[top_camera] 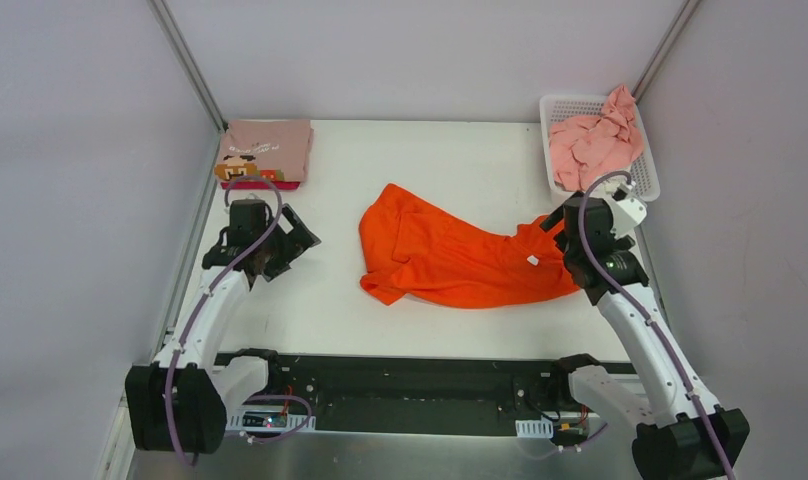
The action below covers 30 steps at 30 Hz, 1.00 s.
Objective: Fold and stack the t-shirts
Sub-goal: Move the tshirt to the center of the board, then flatten out the tshirt
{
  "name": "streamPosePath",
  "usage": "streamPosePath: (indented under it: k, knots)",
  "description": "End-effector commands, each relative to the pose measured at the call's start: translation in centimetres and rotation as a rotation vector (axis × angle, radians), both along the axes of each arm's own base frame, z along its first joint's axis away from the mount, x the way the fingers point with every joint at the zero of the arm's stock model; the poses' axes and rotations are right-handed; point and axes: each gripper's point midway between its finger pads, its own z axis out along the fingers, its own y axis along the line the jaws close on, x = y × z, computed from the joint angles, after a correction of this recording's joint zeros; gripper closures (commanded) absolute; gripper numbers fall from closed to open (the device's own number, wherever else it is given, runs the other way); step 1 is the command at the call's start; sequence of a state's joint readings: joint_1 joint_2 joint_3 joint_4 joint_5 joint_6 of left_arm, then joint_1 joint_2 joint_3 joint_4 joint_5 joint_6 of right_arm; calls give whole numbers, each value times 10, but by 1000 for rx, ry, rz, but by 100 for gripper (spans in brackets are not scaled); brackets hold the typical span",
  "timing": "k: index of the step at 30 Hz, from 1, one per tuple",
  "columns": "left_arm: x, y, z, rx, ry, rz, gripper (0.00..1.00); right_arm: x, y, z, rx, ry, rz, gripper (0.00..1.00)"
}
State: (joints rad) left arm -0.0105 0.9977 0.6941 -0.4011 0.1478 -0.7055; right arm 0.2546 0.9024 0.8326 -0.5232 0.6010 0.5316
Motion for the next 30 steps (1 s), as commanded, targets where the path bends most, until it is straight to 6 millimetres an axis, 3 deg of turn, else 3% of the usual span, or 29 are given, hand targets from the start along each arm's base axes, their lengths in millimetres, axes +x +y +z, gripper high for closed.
streamPosePath:
  k: [1, 5, 7, 16, 19, 22, 26, 30]
  knots:
    - [28, -29, 23, 0, -52, -125, 0, 9, 17, 11, 29, 48, 95, 0]
    - [63, -64, 27, 53, -39, -265, 0, 18, 34, -6, 58, 112, 167, 0]
    - [85, -83, 26, 48, -27, -347, 0, 23, 28, -14, 39, 144, 118, 0]
    - [195, -145, -14, 147, 47, -601, 0, 57, 1, -47, 25, 239, -3, 0]
    - [207, -167, -38, 128, 106, -661, 0, 63, -16, -58, 22, 238, -54, 1]
    - [216, -181, -50, 145, 110, -682, 0, 72, -13, -71, 77, 237, -30, 1]
    - [222, -187, -66, 185, 140, -650, 0, 78, -7, -79, 107, 230, -11, 1]
    - [228, -186, -81, 246, 172, -586, 7, 79, -5, -83, 117, 219, 1, 1]
